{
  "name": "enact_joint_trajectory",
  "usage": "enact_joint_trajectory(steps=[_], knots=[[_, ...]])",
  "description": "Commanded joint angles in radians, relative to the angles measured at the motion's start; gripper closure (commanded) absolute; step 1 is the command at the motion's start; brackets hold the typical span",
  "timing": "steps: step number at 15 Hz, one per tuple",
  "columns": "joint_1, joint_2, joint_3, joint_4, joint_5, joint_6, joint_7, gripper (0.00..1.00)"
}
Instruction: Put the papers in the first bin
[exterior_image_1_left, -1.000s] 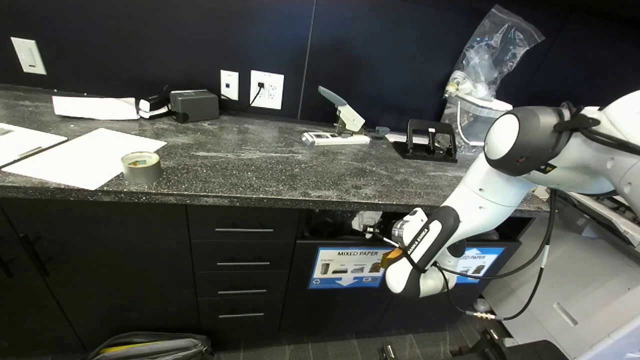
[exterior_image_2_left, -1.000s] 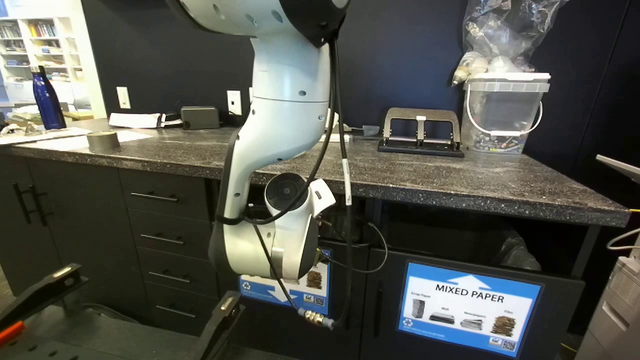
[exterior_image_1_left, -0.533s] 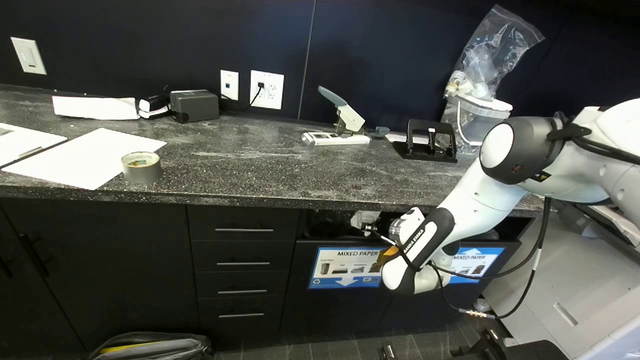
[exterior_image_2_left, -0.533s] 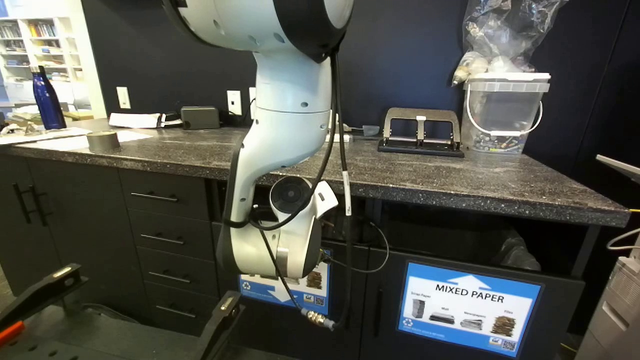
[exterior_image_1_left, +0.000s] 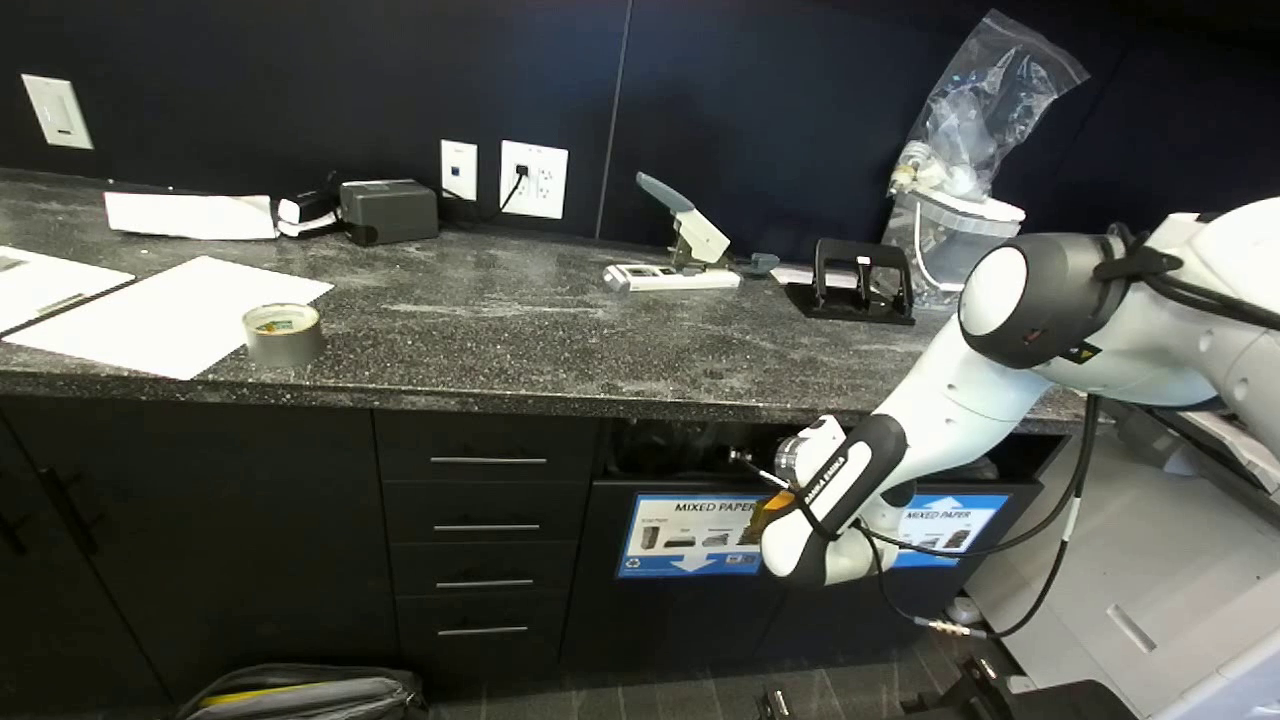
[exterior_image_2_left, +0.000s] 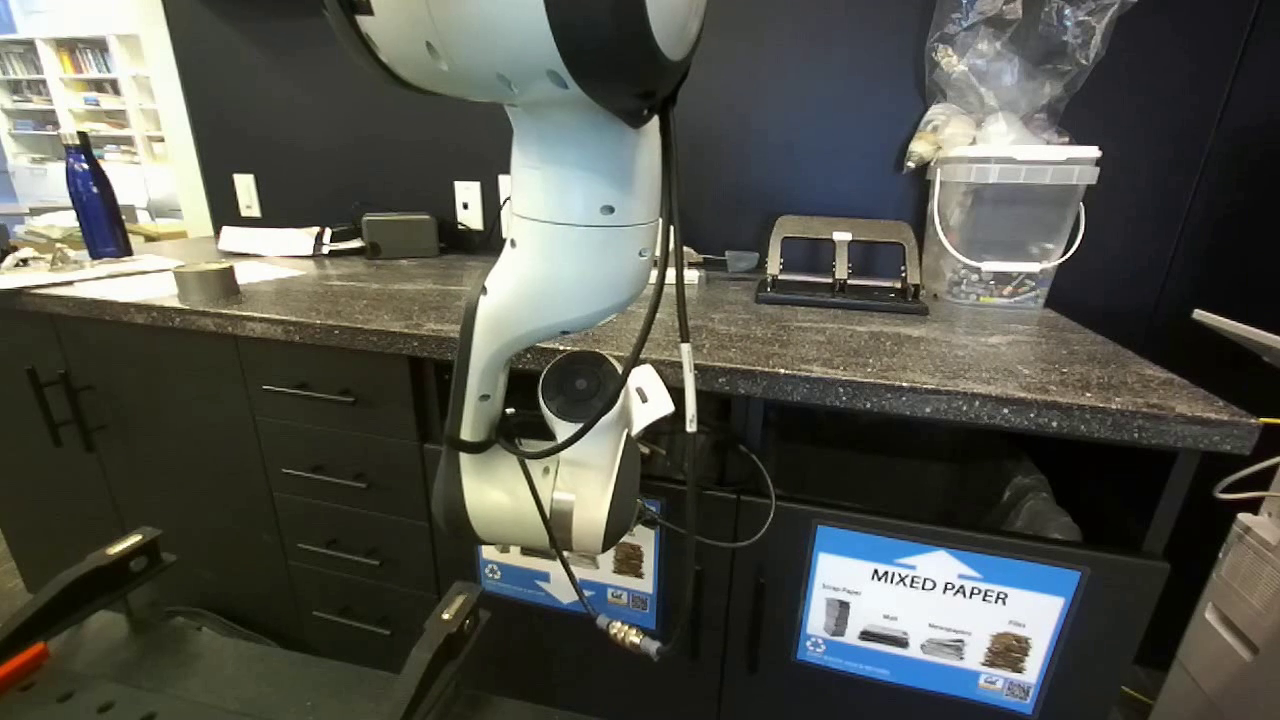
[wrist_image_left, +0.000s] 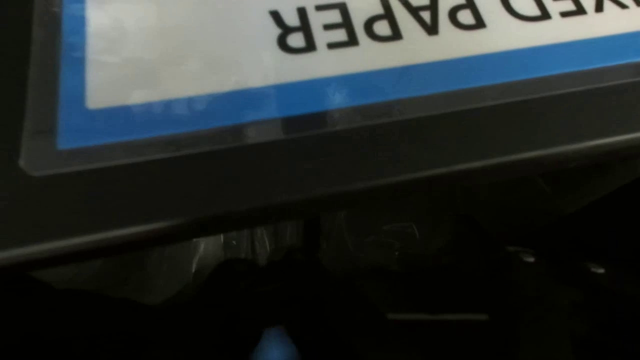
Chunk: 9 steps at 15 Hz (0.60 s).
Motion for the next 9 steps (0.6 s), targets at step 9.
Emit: enact_joint_trajectory(steps=[9], knots=[[0.151,-0.278,-0.044,-0.425,0.284,0.081,-0.129,0.01]])
